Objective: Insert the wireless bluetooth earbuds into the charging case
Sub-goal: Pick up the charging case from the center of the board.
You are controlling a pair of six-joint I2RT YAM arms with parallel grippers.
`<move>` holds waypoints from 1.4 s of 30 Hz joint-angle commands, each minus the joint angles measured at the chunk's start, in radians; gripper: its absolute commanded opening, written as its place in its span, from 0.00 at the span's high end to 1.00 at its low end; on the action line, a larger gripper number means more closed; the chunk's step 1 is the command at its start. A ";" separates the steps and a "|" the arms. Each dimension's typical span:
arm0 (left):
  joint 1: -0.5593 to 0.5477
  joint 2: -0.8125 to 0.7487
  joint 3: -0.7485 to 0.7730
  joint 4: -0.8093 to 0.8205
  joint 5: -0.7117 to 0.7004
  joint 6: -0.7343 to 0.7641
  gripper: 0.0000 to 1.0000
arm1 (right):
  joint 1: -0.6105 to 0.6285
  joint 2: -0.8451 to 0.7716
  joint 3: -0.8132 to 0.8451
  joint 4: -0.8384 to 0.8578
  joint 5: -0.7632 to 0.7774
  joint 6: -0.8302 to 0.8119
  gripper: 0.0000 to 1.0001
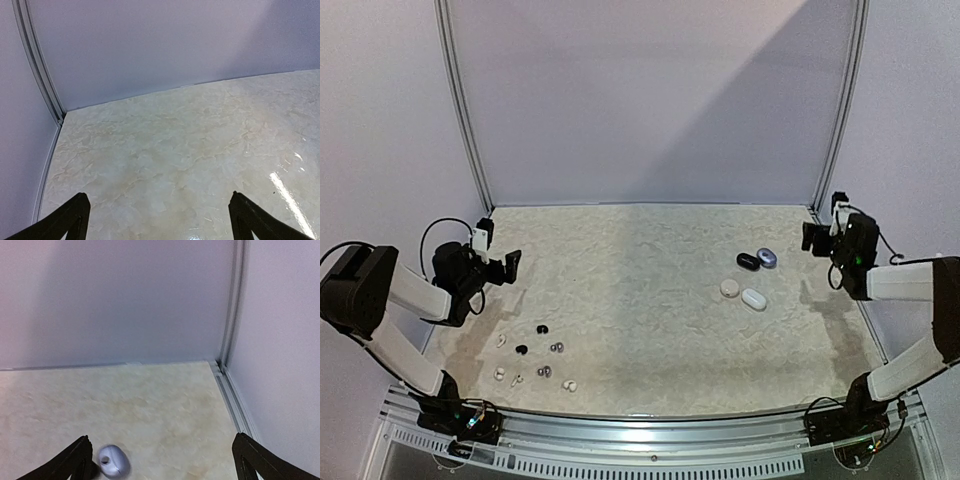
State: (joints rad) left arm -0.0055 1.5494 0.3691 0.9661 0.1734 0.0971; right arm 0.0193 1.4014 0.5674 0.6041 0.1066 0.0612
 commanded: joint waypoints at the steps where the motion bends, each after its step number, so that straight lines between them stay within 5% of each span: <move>1: 0.006 0.005 -0.001 -0.003 0.010 -0.003 0.01 | -0.002 -0.104 0.170 -0.402 -0.322 -0.006 0.01; 6: 0.037 -0.059 0.038 -0.130 -0.024 -0.039 0.01 | 0.063 -0.103 0.242 -0.712 -0.345 -0.035 0.05; 8: 0.058 -0.115 0.150 -0.381 -0.016 -0.063 0.01 | 0.142 -0.095 0.261 -0.850 -0.229 -0.125 0.06; 14: 0.064 -0.115 0.628 -1.219 0.292 0.162 0.01 | 0.298 0.001 0.344 -1.021 -0.066 -0.264 0.01; 20: 0.061 -0.123 0.884 -1.671 0.502 0.256 0.02 | 0.345 0.165 0.407 -1.165 -0.088 -0.374 0.01; 36: 0.057 -0.171 0.933 -1.783 0.483 0.221 0.06 | 0.347 0.361 0.470 -1.131 -0.203 -0.378 0.21; 42: 0.056 -0.173 0.939 -1.803 0.481 0.209 0.07 | 0.348 0.387 0.478 -1.117 -0.225 -0.382 0.59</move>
State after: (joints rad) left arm 0.0544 1.3895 1.2976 -0.7933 0.6464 0.3218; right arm 0.3599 1.7641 1.0264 -0.5373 -0.0837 -0.3103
